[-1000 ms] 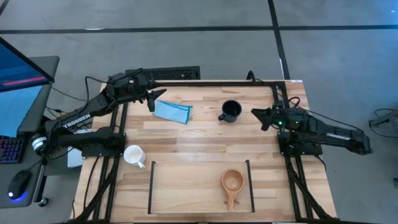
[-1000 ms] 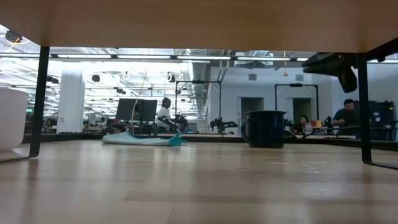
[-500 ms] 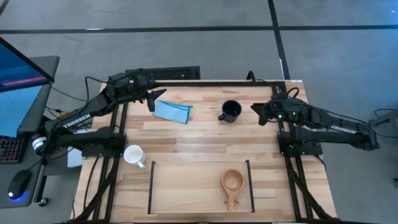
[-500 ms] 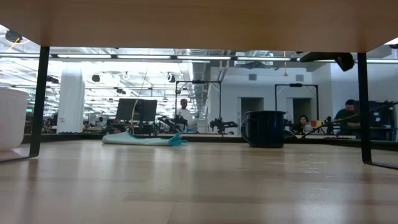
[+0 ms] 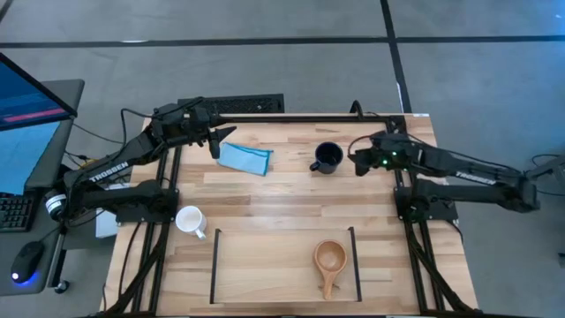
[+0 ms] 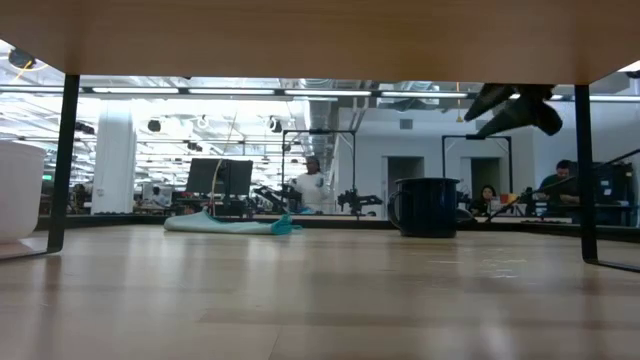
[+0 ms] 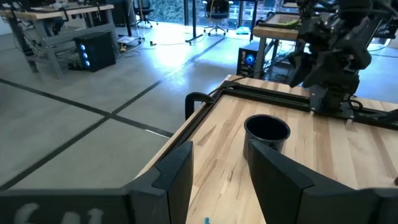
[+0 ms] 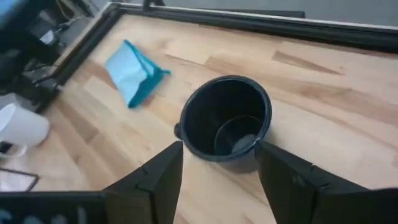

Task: Stack small to large cups/mugs on shelf
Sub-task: Put the dark blue mug on the shelf

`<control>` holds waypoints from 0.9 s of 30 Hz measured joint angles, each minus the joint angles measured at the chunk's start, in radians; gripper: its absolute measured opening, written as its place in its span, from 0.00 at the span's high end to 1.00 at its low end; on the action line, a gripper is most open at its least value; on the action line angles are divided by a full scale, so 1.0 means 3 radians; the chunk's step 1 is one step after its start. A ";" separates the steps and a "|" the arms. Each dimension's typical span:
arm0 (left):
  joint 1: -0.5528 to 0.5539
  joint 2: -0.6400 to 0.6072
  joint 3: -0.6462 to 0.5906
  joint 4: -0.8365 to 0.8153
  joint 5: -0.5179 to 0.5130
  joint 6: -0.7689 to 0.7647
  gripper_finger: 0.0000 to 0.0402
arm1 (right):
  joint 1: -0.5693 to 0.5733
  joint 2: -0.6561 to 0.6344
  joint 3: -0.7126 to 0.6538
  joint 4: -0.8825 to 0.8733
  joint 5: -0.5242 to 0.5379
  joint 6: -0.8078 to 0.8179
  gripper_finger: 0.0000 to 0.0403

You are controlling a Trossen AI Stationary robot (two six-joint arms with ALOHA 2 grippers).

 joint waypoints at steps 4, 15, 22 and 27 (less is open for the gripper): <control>0.0000 0.0000 0.0000 -0.0001 0.0000 0.0000 0.65 | -0.0087 0.0228 0.0000 0.0110 -0.0007 0.0165 0.47; 0.0000 0.0000 0.0000 -0.0003 0.0000 0.0000 0.65 | -0.0317 0.0717 0.0092 0.0199 -0.0183 0.0387 0.54; 0.0000 0.0000 -0.0001 -0.0024 0.0000 -0.0005 0.65 | -0.0393 0.1112 0.0299 0.0161 -0.0178 0.0321 0.61; 0.0000 0.0000 -0.0001 -0.0124 0.0000 -0.0004 0.65 | -0.0456 0.1430 0.0418 -0.0023 -0.0175 0.0288 0.64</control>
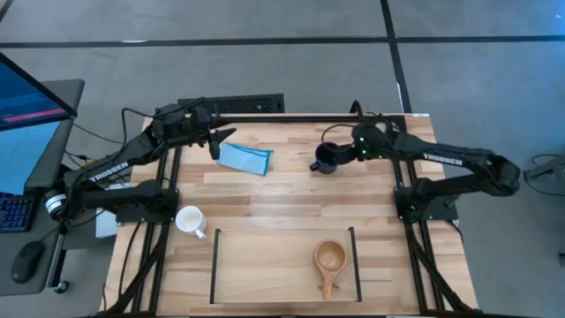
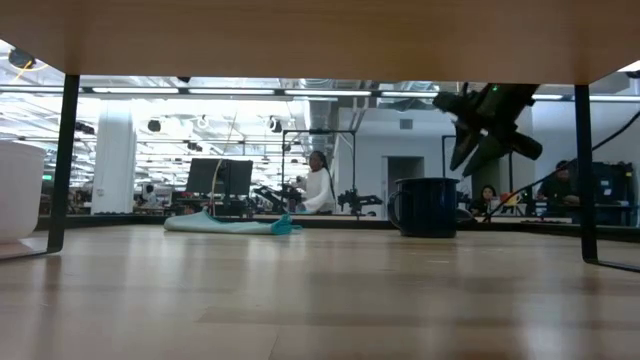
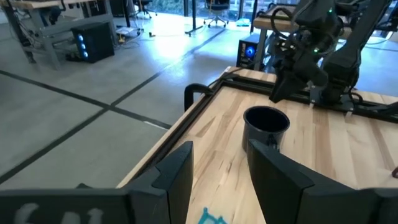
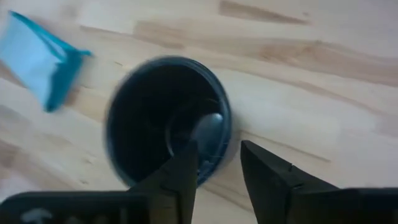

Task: Stack small to large cups/mugs on shelf
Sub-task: Put the dark blue mug on the shelf

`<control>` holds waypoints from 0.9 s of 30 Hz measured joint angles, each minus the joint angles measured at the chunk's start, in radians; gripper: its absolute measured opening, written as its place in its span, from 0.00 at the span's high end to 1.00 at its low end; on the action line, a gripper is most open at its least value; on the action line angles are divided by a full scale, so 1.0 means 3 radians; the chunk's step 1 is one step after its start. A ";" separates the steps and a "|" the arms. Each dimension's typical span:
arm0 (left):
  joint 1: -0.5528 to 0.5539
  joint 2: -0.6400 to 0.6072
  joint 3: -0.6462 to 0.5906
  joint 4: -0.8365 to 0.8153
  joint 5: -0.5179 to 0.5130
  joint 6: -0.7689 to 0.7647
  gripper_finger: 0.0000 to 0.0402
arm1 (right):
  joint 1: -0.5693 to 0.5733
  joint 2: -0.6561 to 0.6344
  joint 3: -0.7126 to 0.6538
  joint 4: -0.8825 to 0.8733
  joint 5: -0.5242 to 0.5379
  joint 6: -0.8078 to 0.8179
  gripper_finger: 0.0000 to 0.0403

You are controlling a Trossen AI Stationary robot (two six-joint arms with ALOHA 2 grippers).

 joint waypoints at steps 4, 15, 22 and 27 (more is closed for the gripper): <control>0.0000 0.0000 0.0000 -0.0043 0.0000 0.0000 0.65 | 0.0000 0.0181 0.0066 -0.0034 0.0003 -0.0056 0.66; 0.0000 0.0000 0.0000 -0.0055 -0.0001 0.0000 0.65 | 0.0000 0.0494 0.0214 -0.0050 0.0002 -0.0175 0.65; 0.0000 0.0000 0.0000 -0.0075 -0.0072 0.0002 0.65 | 0.0002 0.0653 0.0215 -0.0029 -0.0005 -0.0177 0.67; 0.0000 0.0000 0.0000 -0.0077 -0.0085 0.0003 0.65 | 0.0001 0.0663 0.0215 -0.0028 -0.0008 -0.0179 0.76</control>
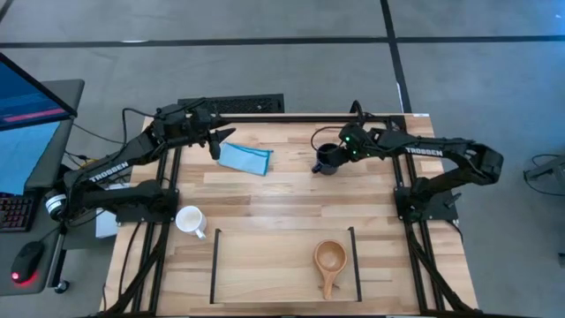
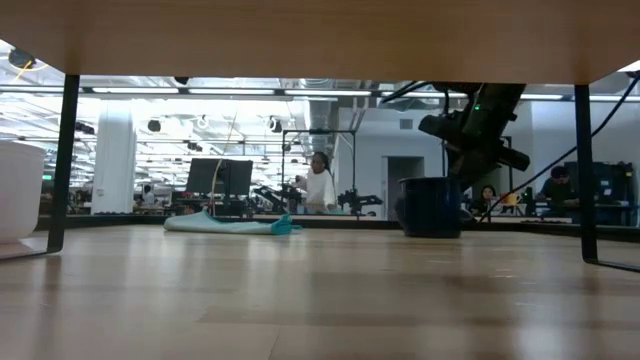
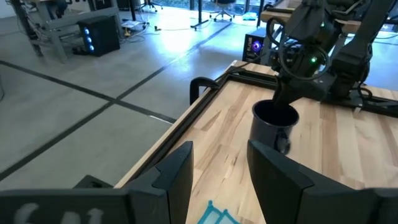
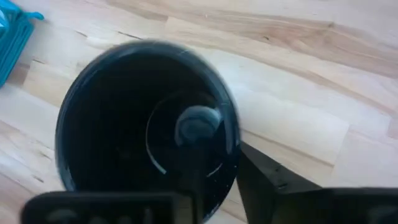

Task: Stack small to large cups/mugs on shelf
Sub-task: Put the dark blue mug on the shelf

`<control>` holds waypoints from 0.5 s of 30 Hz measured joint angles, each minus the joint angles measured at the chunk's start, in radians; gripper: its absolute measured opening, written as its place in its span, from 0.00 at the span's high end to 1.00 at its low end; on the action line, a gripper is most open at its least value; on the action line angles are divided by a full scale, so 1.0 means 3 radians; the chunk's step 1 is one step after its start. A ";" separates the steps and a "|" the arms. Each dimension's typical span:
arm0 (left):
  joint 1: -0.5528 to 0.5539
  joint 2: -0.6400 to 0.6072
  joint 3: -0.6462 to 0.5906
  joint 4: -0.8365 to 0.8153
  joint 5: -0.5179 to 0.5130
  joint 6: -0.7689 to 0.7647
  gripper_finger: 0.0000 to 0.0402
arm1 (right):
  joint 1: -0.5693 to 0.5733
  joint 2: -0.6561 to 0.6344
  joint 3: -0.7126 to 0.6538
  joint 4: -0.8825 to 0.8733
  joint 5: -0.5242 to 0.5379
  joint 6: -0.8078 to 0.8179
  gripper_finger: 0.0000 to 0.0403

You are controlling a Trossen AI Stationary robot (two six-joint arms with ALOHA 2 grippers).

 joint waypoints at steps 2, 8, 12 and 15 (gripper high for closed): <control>0.0000 0.0000 0.0000 0.0000 0.0000 0.0000 0.65 | 0.0001 -0.0001 0.0000 0.0001 -0.0001 -0.0004 0.81; 0.0000 0.0000 0.0000 0.0000 0.0000 0.0000 0.65 | 0.0007 -0.0006 0.0000 0.0072 -0.0173 -0.0111 0.93; 0.0000 0.0000 0.0000 0.0000 0.0000 0.0001 0.65 | 0.0035 -0.0006 0.0000 0.0098 -0.0183 -0.0140 0.93; 0.0000 0.0000 0.0000 0.0000 0.0000 0.0001 0.65 | 0.0055 -0.0006 0.0000 0.0149 -0.0231 -0.0144 0.93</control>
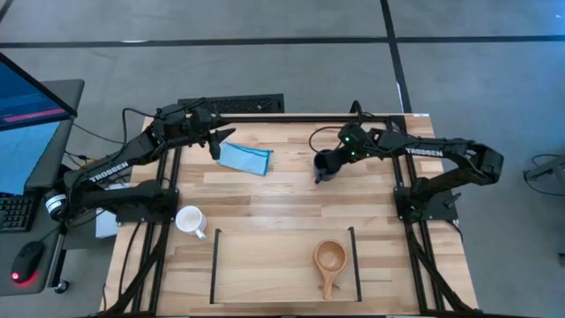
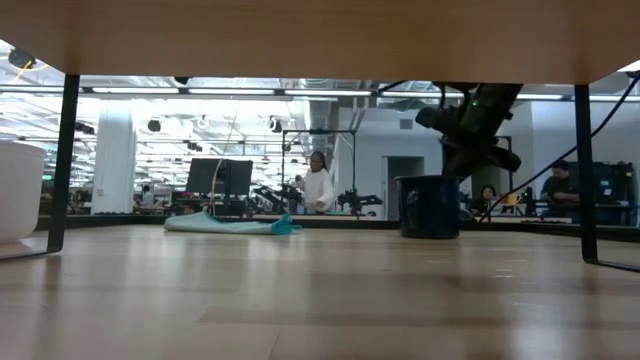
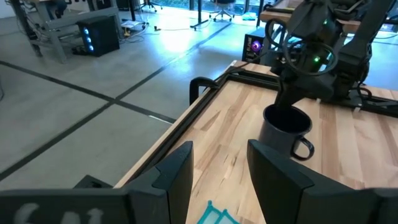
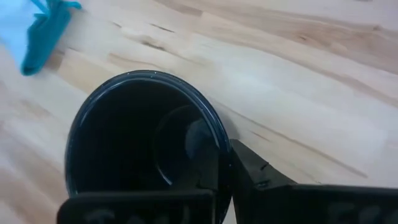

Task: Stack small to large cups/mugs on shelf
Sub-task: Put the dark blue mug on the shelf

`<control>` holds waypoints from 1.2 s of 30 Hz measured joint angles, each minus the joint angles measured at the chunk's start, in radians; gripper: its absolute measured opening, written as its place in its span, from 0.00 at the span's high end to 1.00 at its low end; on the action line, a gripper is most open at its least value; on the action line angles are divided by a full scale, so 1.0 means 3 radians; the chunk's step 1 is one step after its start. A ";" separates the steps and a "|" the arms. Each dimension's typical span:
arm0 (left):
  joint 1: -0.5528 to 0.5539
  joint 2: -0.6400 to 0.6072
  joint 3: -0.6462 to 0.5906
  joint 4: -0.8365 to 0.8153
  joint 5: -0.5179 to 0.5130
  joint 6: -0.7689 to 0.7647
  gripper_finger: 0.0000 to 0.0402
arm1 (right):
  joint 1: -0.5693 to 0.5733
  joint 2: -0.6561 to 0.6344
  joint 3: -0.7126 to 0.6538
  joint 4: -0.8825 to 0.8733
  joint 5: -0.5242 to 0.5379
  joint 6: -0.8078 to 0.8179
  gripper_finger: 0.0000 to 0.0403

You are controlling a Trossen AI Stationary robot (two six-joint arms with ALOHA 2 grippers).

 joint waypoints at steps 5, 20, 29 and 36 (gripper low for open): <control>0.0000 0.0000 0.0000 0.0000 0.0000 0.0000 0.65 | 0.0044 0.0000 0.0043 0.0106 -0.0175 0.0031 0.93; 0.0000 0.0000 0.0000 0.0000 0.0000 0.0000 0.65 | 0.0527 0.0000 0.0698 0.0099 -0.0182 -0.0199 0.93; 0.0000 0.0000 0.0000 0.0000 0.0003 -0.0003 0.65 | 0.0881 0.0000 0.1316 -0.0554 -0.0148 -0.0380 0.93; 0.0000 0.0000 0.0000 -0.0029 0.0004 -0.0004 0.65 | 0.1159 0.0000 0.1684 -0.0772 -0.0144 -0.0385 0.93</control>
